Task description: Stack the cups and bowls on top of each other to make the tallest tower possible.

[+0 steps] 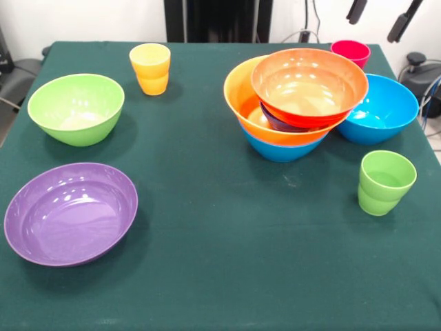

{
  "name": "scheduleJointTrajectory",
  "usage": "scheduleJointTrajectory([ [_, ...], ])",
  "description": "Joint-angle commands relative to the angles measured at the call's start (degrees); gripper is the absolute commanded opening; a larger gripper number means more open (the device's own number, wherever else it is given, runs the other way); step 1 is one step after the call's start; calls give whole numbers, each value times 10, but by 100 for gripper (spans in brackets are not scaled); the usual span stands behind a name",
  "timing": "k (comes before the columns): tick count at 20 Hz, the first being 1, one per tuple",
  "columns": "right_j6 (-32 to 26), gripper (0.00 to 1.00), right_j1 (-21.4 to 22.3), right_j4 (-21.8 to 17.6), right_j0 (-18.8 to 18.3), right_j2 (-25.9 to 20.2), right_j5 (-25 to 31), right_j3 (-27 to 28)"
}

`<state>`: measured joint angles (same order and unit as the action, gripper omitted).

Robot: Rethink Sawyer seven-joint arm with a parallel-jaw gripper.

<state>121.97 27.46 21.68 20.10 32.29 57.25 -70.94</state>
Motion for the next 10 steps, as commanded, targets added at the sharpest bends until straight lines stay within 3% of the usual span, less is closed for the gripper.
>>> scheduleJointTrajectory([
  [1, 61, 100, -15, -46, -3, -32, 48, 11],
  [7, 57, 100, -18, -45, -8, -32, 25, 8],
  [10, 54, 100, -26, -55, -13, -16, 36, 44],
])
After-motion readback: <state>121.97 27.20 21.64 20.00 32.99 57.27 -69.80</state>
